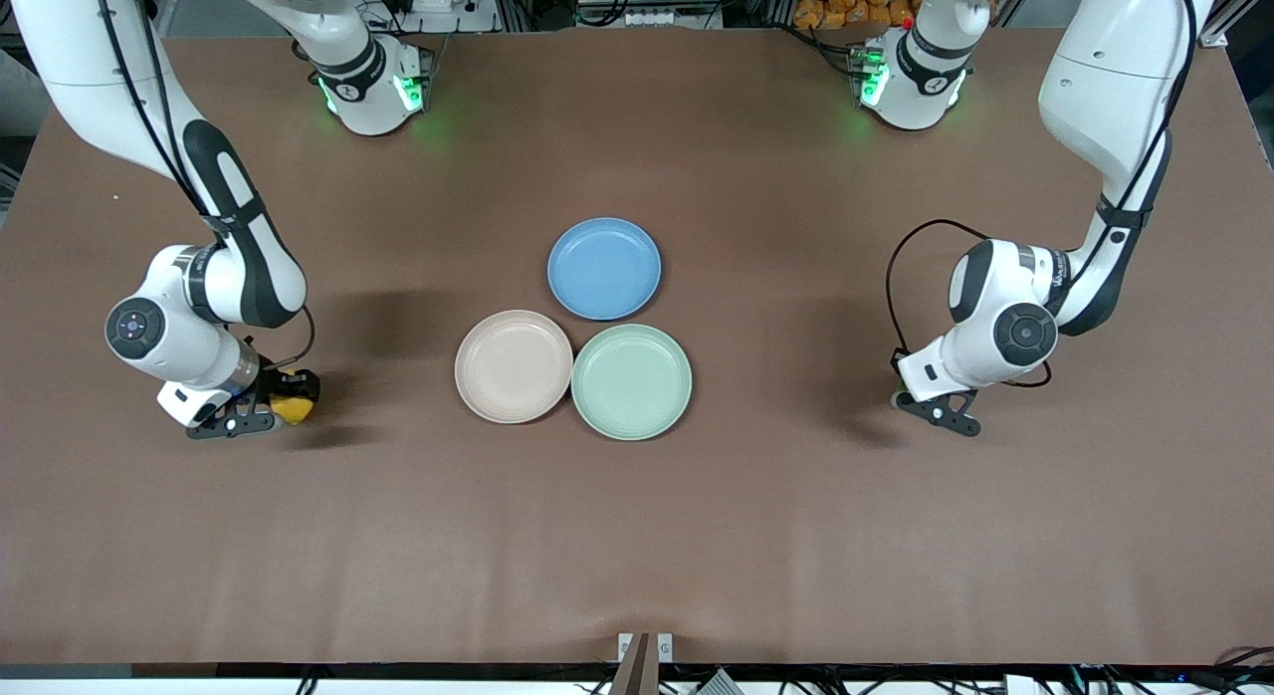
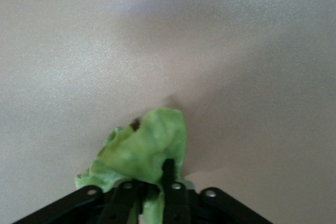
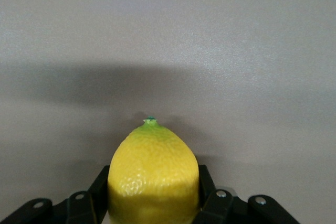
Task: Place lemon and lettuce in plates
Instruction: 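Grasp the lettuce with the left gripper while the right gripper grasps the lemon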
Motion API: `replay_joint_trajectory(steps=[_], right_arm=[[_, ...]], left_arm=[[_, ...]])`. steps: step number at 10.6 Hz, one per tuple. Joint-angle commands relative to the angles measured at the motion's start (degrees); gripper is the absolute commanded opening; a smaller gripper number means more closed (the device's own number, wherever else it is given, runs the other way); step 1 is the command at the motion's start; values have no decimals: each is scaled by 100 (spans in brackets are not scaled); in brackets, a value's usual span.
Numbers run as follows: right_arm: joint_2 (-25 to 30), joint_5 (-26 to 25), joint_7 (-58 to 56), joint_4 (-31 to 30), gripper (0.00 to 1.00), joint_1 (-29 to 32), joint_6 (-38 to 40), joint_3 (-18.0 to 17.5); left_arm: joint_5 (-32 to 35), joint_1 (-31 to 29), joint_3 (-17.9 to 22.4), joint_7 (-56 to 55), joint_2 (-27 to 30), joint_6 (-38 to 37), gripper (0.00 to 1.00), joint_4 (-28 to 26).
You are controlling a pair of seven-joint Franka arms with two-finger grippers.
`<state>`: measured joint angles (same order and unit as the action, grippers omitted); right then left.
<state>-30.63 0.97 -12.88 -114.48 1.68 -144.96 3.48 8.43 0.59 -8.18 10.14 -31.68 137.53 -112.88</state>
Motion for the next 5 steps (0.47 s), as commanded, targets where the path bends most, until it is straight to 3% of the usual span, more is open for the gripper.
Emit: replay_joint_trajectory(steps=[1, 3, 5], right_arm=[[-57, 78, -91, -13, 33, 61, -50, -58], [-49, 78, -65, 100, 24, 52, 29, -58], [-48, 78, -48, 380, 23, 34, 492, -58]], left_arm=[[168, -24, -17, -3, -31, 46, 0, 47], [116, -7, -35, -56, 47, 46, 0, 55], [89, 2, -79, -467, 223, 37, 0, 47]])
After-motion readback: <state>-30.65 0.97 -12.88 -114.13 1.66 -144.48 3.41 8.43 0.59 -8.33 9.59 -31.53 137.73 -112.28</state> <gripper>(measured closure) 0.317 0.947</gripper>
